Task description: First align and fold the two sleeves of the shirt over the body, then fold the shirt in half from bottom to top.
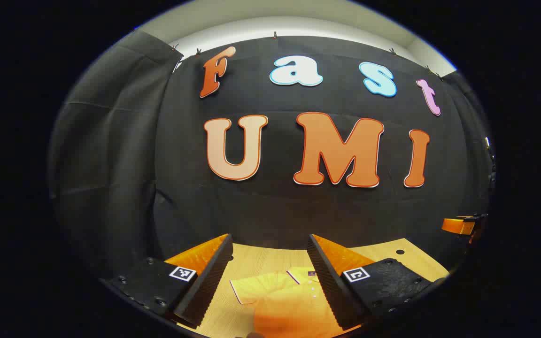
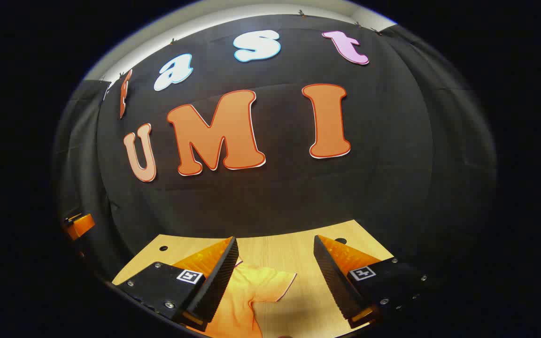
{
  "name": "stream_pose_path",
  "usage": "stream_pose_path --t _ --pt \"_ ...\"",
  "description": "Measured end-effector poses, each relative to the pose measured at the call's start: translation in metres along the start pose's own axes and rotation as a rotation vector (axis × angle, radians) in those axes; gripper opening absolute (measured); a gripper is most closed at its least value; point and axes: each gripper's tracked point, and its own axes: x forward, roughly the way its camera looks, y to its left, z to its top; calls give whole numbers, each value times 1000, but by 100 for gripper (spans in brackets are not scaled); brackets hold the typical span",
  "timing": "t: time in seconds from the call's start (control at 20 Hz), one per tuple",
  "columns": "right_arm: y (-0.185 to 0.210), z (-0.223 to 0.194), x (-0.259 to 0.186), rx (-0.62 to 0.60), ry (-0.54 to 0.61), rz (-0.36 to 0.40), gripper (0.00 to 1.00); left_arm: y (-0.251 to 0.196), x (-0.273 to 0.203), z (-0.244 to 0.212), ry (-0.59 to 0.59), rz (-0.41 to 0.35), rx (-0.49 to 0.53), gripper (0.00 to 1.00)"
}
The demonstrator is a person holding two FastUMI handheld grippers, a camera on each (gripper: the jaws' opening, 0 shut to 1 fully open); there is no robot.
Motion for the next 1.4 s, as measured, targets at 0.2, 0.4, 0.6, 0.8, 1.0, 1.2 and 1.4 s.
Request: stream_pose_path --t 0.2,0.4,0.6,0.8,1.0,1.2,1.4 --pt "7 1 -1 -24 -14 -27 97 0 12 4 2 -39 1 98" --pt "15 -3 -10 -19 -20 -81 98 11 31 7 2 -83 12 98" --pt "24 -10 -20 -13 -15 -132 98 21 44 5 13 -127 0 98" --pt "39 -14 -20 -8 12 -137 97 43 47 4 10 -125 1 98" --pt "50 -16 -14 -1 41 -126 97 68 48 2 17 -89 9 98" --pt "46 -31 6 18 143 -136 98 79 46 -1 24 -76 -1 98" --pt "44 -65 36 80 348 -111 98 89 40 -3 27 -49 7 98"
